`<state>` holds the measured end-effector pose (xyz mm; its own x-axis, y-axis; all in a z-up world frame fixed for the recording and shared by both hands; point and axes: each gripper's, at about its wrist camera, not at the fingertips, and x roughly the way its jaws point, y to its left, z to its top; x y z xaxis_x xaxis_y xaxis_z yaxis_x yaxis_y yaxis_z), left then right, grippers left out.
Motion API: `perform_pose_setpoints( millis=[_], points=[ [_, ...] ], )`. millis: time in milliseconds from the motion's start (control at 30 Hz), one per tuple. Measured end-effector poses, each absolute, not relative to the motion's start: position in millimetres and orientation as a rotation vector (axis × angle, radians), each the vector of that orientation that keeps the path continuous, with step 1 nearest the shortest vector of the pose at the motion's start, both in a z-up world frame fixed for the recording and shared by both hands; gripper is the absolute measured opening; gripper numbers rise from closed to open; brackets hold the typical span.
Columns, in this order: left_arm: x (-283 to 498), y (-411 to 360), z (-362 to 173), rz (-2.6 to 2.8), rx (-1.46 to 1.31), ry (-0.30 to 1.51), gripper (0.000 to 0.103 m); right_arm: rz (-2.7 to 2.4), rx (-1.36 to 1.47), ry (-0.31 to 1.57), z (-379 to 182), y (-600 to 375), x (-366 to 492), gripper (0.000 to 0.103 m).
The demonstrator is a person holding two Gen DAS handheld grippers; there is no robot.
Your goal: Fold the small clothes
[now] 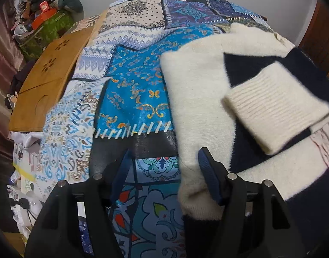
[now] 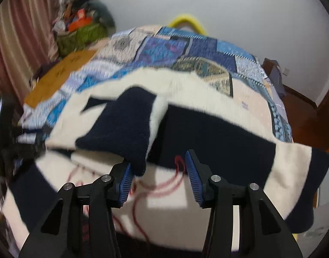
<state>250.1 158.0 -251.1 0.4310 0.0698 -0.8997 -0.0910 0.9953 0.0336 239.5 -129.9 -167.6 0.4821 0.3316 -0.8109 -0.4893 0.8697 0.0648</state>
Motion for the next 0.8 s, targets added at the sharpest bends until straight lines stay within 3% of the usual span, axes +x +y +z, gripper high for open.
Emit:
perform_pose_setpoints(
  millis=[367, 800],
  points=[
    [225.8, 163.5, -217.8, 0.093, -0.074, 1.044, 0.064, 0.653, -0.272, 0.830, -131.9, -103.2, 211.9, 0.053],
    [199.3, 174.7, -218.6, 0.093, -0.081, 1.036, 0.064, 0.824, -0.477, 0.972, -199.1, 37.2, 213.7, 0.054]
  ],
)
